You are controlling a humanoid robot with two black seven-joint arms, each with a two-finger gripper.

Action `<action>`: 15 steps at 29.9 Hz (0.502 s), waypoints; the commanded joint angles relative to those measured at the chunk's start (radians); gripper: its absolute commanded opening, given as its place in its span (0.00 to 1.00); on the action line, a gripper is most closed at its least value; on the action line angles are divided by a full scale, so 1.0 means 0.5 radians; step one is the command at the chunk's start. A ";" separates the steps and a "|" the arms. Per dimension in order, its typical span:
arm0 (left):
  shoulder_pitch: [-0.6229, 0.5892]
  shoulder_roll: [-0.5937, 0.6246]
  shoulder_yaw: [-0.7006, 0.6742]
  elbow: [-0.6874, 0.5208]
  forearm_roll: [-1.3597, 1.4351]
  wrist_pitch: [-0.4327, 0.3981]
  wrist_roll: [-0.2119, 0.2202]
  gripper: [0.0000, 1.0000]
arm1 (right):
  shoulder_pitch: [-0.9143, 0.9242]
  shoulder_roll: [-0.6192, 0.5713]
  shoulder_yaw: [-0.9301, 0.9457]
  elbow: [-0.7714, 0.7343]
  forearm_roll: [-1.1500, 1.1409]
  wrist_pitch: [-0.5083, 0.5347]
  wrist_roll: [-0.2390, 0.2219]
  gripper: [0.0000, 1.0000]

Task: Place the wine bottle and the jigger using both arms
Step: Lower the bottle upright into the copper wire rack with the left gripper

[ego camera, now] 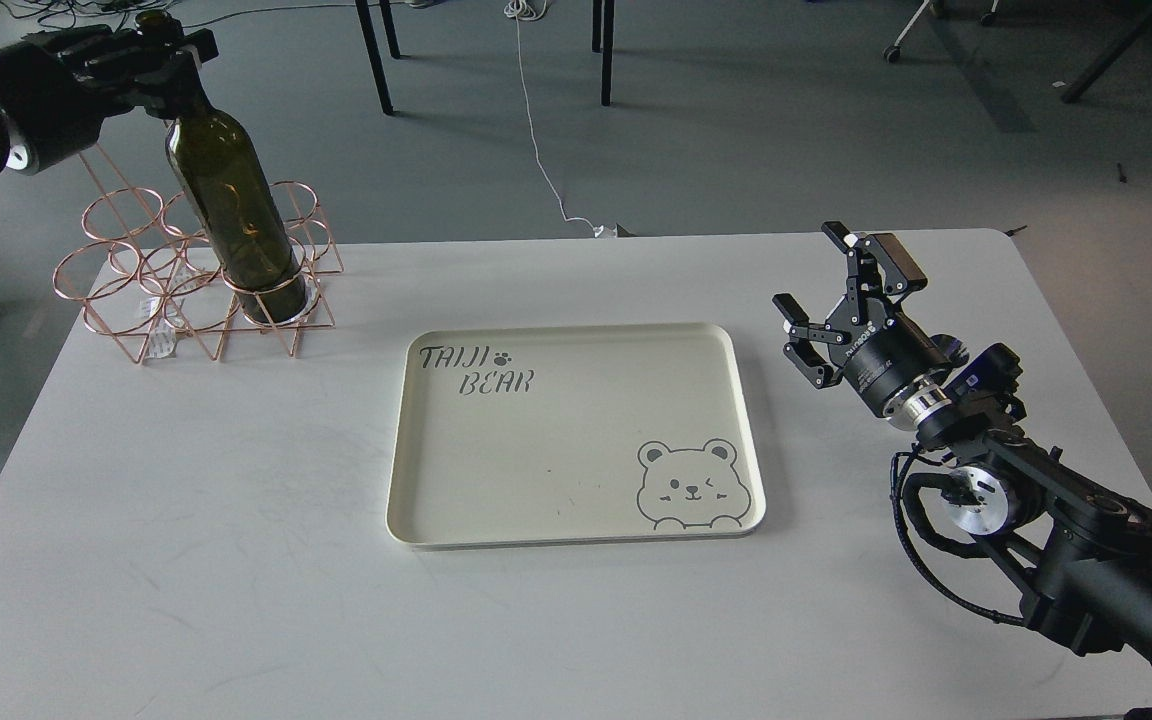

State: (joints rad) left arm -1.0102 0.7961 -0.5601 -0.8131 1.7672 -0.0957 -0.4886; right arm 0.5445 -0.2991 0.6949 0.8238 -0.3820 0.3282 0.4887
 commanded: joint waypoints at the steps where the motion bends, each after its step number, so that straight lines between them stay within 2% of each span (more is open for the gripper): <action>1: 0.026 0.000 -0.003 0.000 -0.003 0.016 0.000 0.25 | 0.000 0.000 0.000 0.000 0.000 0.000 0.000 0.99; 5: 0.054 0.000 0.000 0.000 -0.003 0.072 0.000 0.25 | 0.000 0.000 -0.003 0.000 0.000 0.000 0.000 0.99; 15: 0.084 0.000 0.000 0.000 -0.003 0.078 0.000 0.27 | 0.000 0.000 0.000 0.000 0.000 0.000 0.000 0.99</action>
State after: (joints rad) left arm -0.9731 0.7961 -0.5601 -0.8130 1.7654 -0.0585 -0.4891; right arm 0.5445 -0.2991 0.6933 0.8238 -0.3820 0.3282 0.4887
